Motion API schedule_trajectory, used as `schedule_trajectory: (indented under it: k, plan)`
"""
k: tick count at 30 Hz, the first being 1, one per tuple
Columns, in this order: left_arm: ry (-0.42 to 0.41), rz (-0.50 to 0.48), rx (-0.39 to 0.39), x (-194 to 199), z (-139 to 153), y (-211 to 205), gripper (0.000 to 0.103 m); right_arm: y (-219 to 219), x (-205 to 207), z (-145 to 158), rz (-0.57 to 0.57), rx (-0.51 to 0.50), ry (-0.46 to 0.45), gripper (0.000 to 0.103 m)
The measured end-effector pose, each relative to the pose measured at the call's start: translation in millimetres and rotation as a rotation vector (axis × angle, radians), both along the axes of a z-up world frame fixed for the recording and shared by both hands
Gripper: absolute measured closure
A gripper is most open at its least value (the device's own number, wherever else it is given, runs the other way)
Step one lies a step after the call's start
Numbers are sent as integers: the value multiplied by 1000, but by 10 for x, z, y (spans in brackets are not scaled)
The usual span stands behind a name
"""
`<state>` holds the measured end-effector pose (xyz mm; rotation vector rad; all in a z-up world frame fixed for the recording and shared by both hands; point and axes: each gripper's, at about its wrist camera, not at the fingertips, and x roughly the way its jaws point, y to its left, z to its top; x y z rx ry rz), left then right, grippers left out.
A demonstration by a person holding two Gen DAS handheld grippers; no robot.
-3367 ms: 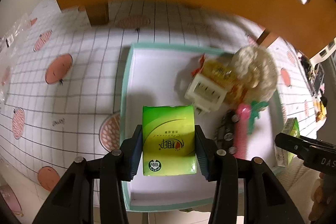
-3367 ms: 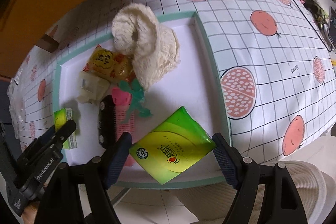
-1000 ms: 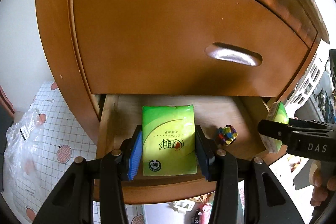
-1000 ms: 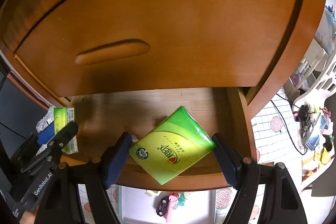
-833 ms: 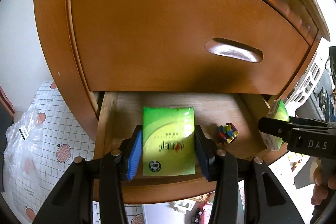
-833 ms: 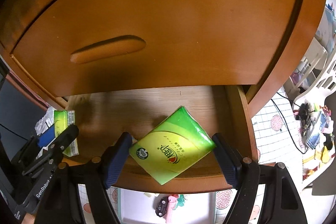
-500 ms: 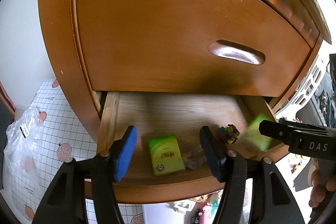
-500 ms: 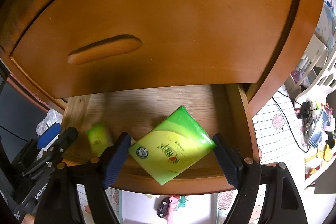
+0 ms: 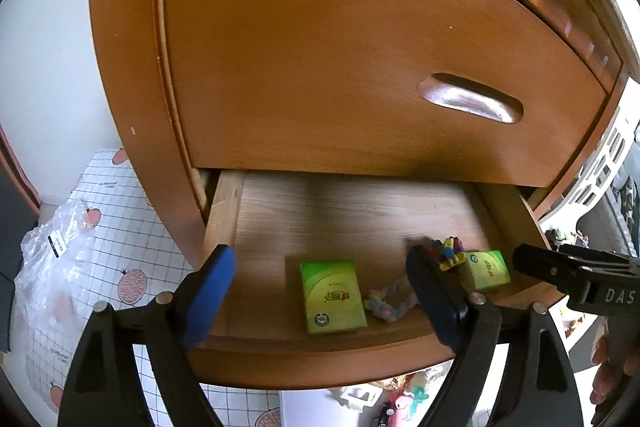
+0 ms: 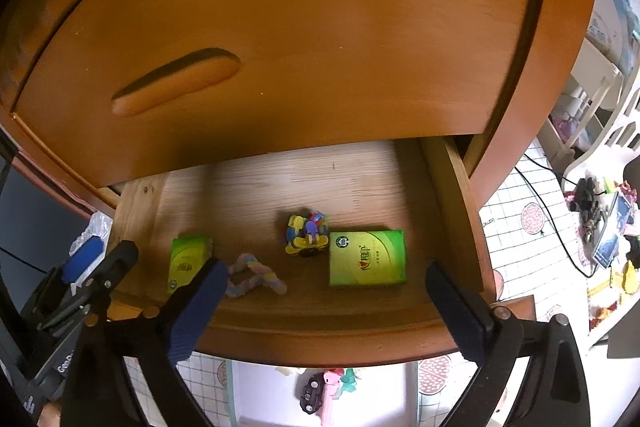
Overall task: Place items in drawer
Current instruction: 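Open both grippers to drop the tissue packs into the drawer, then withdraw both grippers from the drawer back over the white tray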
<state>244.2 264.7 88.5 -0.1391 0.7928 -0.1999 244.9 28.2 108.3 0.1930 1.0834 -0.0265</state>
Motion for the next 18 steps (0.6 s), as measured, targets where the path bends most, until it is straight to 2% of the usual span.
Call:
schedule_trajectory:
  k: [2, 5, 18]
  plan:
    - [-11, 14, 17, -11, 13, 14, 13, 11, 5, -14, 2, -1, -3, 0]
    - [-28, 20, 21, -6, 16, 29, 5, 6, -10, -20, -1, -6, -9, 0]
    - [-75, 38, 27, -92, 65, 56, 3, 2, -54, -18, 14, -21, -16, 0]
